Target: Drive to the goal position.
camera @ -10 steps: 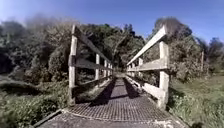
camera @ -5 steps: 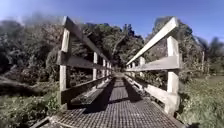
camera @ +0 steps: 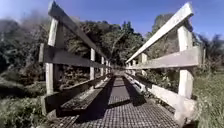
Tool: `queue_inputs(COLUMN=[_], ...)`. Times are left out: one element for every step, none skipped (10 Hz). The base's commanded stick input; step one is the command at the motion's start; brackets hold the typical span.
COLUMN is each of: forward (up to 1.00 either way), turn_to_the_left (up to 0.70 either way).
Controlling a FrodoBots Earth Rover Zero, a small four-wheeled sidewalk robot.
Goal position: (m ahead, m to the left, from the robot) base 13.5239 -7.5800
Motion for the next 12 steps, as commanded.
queue_inputs(forward=[0.5,0.5,0.5,0.5,0.5,0.5,0.5,0.5,0.5,0.5,0.5,0.5], turn_to_the_left=[0.0,0.0,0.0,0.0,0.0,0.0,0.0,0.0,0.0,0.0,0.0,0.0])
